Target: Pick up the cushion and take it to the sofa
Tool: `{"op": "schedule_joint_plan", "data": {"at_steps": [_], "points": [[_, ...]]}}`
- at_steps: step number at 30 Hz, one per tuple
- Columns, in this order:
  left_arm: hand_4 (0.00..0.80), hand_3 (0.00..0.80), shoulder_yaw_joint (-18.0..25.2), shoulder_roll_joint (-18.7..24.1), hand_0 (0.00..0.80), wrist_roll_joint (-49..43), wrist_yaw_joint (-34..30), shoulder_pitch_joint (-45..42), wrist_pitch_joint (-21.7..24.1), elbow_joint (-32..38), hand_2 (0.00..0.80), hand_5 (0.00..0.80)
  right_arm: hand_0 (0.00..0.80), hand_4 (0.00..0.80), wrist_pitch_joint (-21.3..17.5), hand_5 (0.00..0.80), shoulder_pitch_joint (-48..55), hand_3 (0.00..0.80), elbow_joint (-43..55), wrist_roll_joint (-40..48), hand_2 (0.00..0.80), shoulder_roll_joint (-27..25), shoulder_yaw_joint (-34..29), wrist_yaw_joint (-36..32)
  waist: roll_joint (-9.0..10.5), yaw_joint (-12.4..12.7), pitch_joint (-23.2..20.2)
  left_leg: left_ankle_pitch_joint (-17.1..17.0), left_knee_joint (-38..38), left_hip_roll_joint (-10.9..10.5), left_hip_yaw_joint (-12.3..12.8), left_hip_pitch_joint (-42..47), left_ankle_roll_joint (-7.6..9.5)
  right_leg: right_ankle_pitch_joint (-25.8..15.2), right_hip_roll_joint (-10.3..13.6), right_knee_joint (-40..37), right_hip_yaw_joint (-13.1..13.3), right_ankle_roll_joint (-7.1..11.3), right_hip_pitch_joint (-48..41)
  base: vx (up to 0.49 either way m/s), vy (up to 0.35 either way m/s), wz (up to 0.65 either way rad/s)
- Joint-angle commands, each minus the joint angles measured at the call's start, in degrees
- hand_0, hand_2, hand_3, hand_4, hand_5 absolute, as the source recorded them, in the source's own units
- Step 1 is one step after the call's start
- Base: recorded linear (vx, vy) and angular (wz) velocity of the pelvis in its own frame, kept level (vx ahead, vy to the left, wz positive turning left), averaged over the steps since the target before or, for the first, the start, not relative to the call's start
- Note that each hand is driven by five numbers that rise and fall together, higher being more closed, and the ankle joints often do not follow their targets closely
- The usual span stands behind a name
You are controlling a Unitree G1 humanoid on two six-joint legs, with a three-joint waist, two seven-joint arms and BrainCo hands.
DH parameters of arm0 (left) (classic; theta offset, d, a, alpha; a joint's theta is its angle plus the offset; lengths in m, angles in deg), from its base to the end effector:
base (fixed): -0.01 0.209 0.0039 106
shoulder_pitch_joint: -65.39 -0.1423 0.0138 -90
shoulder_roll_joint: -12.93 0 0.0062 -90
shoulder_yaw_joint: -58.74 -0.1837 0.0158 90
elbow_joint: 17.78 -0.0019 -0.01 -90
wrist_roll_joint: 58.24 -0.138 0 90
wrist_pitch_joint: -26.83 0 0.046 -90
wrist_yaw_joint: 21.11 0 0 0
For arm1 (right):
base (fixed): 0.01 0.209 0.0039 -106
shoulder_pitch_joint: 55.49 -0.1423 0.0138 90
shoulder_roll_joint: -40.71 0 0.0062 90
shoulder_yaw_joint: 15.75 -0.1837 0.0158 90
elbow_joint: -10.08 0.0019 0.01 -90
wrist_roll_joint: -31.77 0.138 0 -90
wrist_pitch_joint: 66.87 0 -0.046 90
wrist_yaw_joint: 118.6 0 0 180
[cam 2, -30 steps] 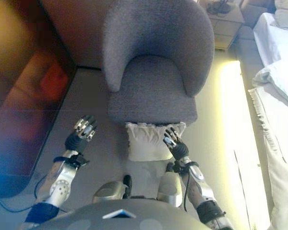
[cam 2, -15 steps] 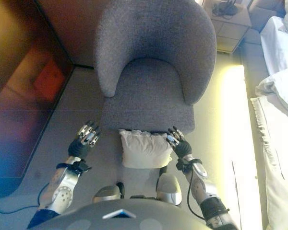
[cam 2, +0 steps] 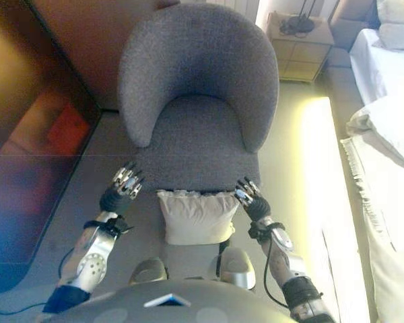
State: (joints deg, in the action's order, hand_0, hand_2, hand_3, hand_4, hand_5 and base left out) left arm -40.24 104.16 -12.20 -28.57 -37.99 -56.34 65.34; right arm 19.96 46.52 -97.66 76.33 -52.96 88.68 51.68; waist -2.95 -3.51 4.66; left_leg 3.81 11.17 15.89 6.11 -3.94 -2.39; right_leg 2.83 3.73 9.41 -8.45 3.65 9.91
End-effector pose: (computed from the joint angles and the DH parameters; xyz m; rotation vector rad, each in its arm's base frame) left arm 0.1422 0.1961 -0.0107 -0.5163 0.2400 -0.0497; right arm 0.1286 -0.1978 -0.0418 0.4481 0.4929 0.1046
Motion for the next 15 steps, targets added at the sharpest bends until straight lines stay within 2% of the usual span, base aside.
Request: {"op": "schedule_joint_plan", "data": {"at_steps": [1,3,5,8,10,13,15], "points": [[0.000,0.000,2.01,2.59,0.000,2.25,-2.80,-1.64,1.35,5.11,0.000,0.000,0.000,0.000,-3.65,0.000,-0.48,0.000,2.74,0.57,0.000,1.73,-1.57,-1.28,2.94,1.90,1.60,-15.42,-10.17,0.46,0.99,-1.87,-7.11,0.23,3.86,-3.06,0.98,2.12,-10.67,0.172,0.131,-0.17],[0.000,0.000,2.05,2.31,0.000,2.06,-3.89,-1.85,1.22,4.86,0.000,0.000,0.000,0.000,-4.31,0.000,0.12,0.000,2.76,0.52,0.000,1.96,-1.61,-1.37,2.66,2.30,1.62,-14.65,-12.19,-1.03,2.20,-2.43,-6.49,0.92,4.03,-3.45,0.33,2.27,-12.14,0.163,0.127,0.12],[0.000,0.000,1.99,2.41,0.000,2.01,-5.06,-1.79,1.41,4.33,0.000,0.000,0.000,0.000,-5.22,0.000,0.66,0.000,2.79,0.46,0.000,2.13,-1.33,-1.37,2.42,2.68,1.33,-13.70,-12.69,-2.87,2.03,-2.68,-5.58,1.60,4.40,-3.48,-0.12,2.57,-13.20,0.166,0.145,0.21],[0.000,0.000,1.69,2.83,0.000,1.77,-5.59,-1.02,2.90,4.87,0.000,0.000,0.000,0.000,-5.98,0.000,-0.15,0.000,2.96,-0.10,0.000,2.36,-0.60,-1.32,2.11,3.52,1.26,-11.28,-11.26,-5.83,-1.17,-3.57,-4.24,3.18,5.47,-1.21,1.32,3.20,-12.67,0.170,0.209,0.10],[0.000,0.000,1.31,3.21,0.000,0.08,-3.19,-0.29,3.44,4.74,0.000,0.000,0.000,0.000,-5.33,0.000,-1.55,0.000,2.00,0.51,0.000,2.97,-0.32,0.71,2.23,4.10,1.46,-9.51,-8.27,-6.99,-2.02,-5.04,-3.60,4.10,6.65,0.85,1.91,3.70,-12.49,0.129,0.193,-0.07],[0.000,0.000,1.61,3.96,0.000,1.66,-3.03,1.92,3.80,3.26,0.000,0.000,0.000,0.000,-3.82,0.000,-3.48,0.000,1.28,1.60,0.000,3.86,0.37,-0.23,3.06,4.46,1.40,-7.54,-4.60,-8.28,-1.25,-5.80,-2.26,3.42,8.20,1.96,2.01,4.62,-13.21,0.141,0.091,-0.04],[0.000,0.000,2.37,4.40,0.000,1.10,-1.74,1.93,4.64,1.60,0.000,0.000,0.000,0.000,-3.79,0.000,-4.79,0.000,0.96,0.15,0.000,4.55,1.75,0.29,3.64,4.85,0.95,-6.56,-4.11,-9.50,-1.31,-5.16,-0.99,0.97,9.39,3.44,2.91,5.15,-12.66,0.199,0.096,0.00]]}}
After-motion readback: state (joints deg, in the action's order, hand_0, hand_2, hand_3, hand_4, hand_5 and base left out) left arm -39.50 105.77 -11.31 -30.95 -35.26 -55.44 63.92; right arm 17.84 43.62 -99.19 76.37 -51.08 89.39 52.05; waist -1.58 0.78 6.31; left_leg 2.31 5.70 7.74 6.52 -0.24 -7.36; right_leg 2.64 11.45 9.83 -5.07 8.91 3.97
